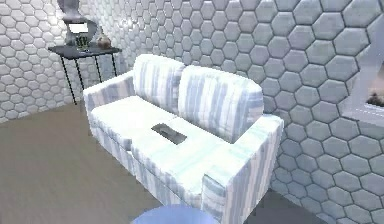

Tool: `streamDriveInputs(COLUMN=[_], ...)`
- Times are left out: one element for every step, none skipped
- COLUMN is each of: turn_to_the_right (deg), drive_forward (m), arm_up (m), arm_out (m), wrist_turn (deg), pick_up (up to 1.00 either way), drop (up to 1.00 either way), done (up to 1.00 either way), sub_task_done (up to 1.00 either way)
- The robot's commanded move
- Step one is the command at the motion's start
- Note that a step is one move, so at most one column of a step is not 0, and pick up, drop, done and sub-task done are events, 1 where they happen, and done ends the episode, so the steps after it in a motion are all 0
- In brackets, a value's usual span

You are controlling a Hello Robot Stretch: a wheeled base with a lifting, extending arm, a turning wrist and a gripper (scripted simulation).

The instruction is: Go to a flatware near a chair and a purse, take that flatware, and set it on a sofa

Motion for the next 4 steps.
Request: streamDriveInputs(turn_to_the_right=[-33.0,-3.0,0.0,0.0], drive_forward=[0.00,0.00,1.00,0.35], arm_up=[0.00,0.00,0.00,0.00], arm_out=[0.00,0.00,0.00,0.00], wrist_turn=[0.0,0.0,0.0,0.0], pick_up=[0.00,0.00,0.00,0.00], drop=[0.00,0.00,0.00,0.00], done=[0.00,0.00,0.00,0.00], sub_task_done=[0.00,0.00,0.00,0.00])
